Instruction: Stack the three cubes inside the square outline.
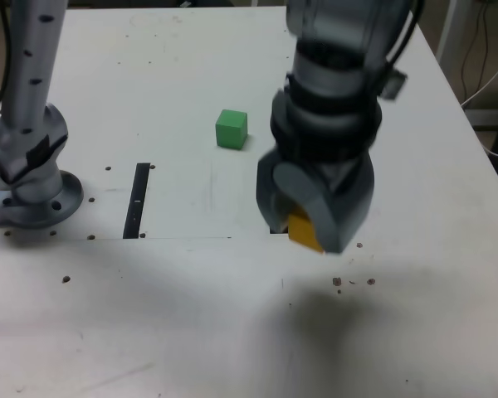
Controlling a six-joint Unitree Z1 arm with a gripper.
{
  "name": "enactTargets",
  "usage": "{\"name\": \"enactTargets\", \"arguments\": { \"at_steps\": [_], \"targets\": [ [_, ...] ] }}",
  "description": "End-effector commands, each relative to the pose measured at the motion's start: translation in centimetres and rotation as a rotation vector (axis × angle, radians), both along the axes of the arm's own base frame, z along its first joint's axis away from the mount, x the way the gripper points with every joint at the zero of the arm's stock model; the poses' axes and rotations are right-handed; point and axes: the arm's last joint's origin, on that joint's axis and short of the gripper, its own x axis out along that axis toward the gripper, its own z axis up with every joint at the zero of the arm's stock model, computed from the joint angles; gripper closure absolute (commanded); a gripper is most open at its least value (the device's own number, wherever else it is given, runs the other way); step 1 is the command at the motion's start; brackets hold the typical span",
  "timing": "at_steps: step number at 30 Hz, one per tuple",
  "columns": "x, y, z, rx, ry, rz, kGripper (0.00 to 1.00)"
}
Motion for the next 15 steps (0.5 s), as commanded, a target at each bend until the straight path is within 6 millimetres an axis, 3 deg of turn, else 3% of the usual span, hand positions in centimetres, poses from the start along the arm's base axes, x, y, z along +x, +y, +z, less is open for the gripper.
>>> {"name": "enactTargets", "arguments": {
  "at_steps": [1, 8, 15],
  "targets": [
    [-0.5, 1.3, 1.1, -0.013, -0.011, 0.051, 0.58],
    [-1.0, 5.2, 2.5, -0.051, -0.02, 0.235, 0.58],
    [-1.2, 8.6, 2.2, -0.081, 0.015, 0.395, 0.58]
  ]
}}
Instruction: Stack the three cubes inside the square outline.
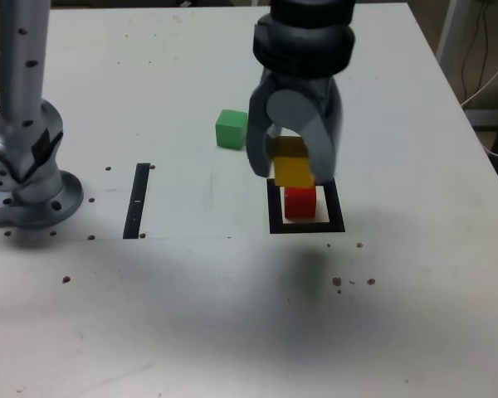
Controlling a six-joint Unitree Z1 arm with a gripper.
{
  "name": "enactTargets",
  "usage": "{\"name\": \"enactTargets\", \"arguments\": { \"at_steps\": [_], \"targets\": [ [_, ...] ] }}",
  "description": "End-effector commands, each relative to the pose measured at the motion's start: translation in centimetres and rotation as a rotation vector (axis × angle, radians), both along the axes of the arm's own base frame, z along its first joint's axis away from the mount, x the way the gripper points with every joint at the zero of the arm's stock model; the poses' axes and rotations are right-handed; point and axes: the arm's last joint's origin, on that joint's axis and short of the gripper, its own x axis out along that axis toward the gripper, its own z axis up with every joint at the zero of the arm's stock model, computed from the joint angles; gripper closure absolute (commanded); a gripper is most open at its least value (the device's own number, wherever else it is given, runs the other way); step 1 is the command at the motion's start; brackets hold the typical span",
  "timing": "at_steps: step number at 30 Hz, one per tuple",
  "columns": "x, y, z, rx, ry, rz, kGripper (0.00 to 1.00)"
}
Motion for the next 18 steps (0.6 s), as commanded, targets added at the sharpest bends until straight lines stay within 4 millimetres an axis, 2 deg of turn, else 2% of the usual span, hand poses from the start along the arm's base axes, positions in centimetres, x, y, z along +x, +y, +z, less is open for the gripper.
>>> {"name": "enactTargets", "arguments": {
  "at_steps": [1, 10, 18],
  "targets": [
    [-0.1, 0.7, 0.0, -0.004, 0.001, 0.031, 0.58],
    [1.0, 3.2, -1.1, -0.004, 0.014, 0.115, 0.58],
    [2.2, 4.4, -2.8, 0.0, 0.041, 0.134, 0.58]
  ]
}}
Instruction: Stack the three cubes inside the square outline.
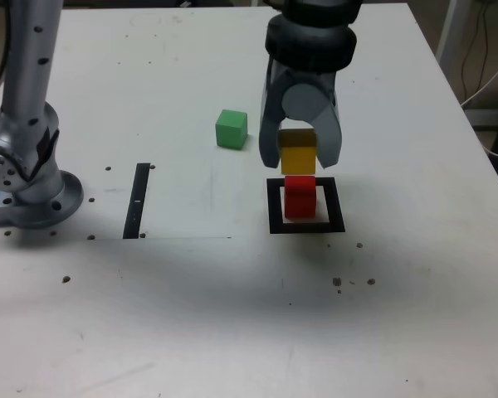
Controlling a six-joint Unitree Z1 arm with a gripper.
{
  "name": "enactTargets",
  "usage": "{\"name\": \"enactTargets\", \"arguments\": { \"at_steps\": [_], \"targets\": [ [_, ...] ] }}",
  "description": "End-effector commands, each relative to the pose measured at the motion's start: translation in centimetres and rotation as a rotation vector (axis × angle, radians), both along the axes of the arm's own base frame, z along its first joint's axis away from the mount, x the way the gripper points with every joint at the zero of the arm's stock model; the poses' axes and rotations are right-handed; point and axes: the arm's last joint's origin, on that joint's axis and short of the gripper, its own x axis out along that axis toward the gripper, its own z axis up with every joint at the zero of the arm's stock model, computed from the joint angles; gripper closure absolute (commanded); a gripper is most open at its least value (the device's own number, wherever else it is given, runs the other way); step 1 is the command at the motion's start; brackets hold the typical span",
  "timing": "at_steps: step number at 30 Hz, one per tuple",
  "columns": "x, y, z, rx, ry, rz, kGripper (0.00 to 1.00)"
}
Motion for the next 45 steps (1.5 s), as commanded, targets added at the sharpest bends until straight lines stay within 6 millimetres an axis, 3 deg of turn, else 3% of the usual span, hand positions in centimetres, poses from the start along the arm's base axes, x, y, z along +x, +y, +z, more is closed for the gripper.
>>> {"name": "enactTargets", "arguments": {
  "at_steps": [1, 16, 34, 36, 41, 45],
  "targets": [
    [0.3, 0.2, -0.5, 0.002, 0.005, 0.002, 0.58],
    [1.4, 1.0, -2.9, 0.004, 0.031, 0.014, 0.57],
    [1.7, 1.6, -4.3, -0.001, 0.047, 0.018, 0.57],
    [1.7, 1.6, -4.4, -0.007, 0.046, 0.014, 0.46],
    [1.8, 1.6, -4.9, -0.022, 0.04, -0.001, 0.1],
    [1.7, 1.7, -5.0, -0.025, 0.04, 0.0, 0.02]
  ]
}}
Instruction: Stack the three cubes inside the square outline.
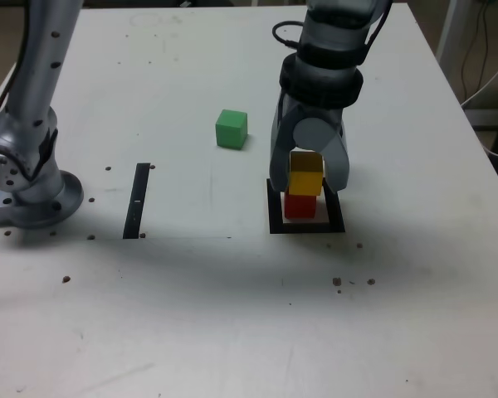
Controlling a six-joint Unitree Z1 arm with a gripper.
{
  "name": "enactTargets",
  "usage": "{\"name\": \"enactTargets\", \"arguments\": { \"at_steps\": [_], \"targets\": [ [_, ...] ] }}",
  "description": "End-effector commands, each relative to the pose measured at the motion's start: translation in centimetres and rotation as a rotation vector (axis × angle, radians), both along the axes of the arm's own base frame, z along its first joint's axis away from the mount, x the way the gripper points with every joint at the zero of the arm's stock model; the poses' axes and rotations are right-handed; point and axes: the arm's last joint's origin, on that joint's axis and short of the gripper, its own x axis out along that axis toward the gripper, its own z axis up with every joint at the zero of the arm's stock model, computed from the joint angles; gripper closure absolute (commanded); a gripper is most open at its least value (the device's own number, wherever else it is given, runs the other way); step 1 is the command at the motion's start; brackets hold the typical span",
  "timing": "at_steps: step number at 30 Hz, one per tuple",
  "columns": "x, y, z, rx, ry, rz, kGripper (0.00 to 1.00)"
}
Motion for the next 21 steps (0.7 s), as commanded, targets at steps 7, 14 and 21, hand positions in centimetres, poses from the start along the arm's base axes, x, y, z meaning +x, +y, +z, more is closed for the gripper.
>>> {"name": "enactTargets", "arguments": {
  "at_steps": [7, 14, 21],
  "targets": [
    [-0.3, 0.4, 0.1, 0.0, 0.0, 0.009, 0.02],
    [-1.2, 0.5, 2.0, 0.016, -0.046, 0.009, 0.02],
    [-2.3, 0.7, 4.6, 0.045, -0.101, 0.01, 0.01]
  ]
}}
